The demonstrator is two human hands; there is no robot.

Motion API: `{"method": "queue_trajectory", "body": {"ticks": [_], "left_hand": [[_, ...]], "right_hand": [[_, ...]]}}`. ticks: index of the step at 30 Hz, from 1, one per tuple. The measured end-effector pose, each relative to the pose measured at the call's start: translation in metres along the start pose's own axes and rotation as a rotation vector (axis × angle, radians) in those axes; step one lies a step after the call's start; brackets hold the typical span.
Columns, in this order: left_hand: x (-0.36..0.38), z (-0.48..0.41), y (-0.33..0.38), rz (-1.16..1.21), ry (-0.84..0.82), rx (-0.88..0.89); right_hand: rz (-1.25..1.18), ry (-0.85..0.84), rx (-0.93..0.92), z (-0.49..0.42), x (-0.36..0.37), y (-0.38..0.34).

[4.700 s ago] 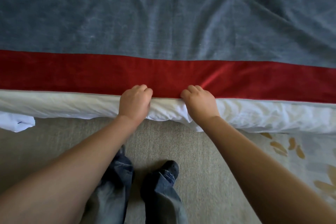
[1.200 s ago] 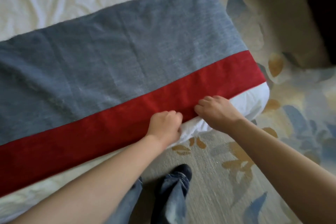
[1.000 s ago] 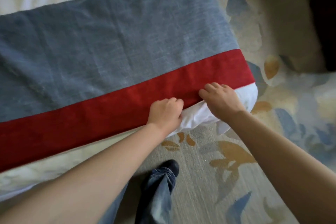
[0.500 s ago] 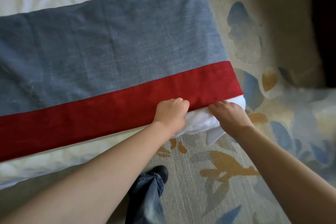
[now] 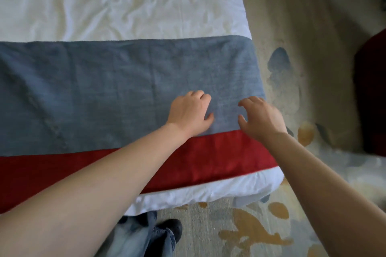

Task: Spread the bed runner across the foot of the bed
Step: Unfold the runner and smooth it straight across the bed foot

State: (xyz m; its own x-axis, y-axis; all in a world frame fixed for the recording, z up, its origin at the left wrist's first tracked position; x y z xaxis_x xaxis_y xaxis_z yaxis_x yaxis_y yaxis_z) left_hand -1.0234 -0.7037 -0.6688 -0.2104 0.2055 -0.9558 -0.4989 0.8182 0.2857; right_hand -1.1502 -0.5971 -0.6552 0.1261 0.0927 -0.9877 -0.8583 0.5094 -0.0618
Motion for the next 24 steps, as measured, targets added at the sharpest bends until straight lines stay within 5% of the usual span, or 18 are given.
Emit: {"method": "queue_trajectory", "body": {"ticks": [7,24], "left_hand": [[-0.018,-0.052,-0.086,-0.051,-0.009,-0.052],[-0.011,-0.129,-0.279,-0.262,-0.123,-0.326]], "right_hand": [[0.079,-0.063,-0.035,-0.094,0.006,-0.042],[-0.189,0.012,-0.160,-0.285,0.046,-0.141]]}}
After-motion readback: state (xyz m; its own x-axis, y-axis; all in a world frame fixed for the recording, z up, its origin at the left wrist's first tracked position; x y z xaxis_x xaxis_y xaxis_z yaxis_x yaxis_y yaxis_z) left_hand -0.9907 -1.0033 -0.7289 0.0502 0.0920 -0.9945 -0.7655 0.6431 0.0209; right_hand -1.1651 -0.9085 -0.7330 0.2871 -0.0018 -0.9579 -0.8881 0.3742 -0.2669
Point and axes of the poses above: each hand's wrist, its own z-axis away from the middle knuckle, its own x-axis out of the palm, y = z × x, the point moved 7 cm from there along -z, towards the middle knuckle, and after that the axes turned 6 degrees about y, right-handed, at the moved point
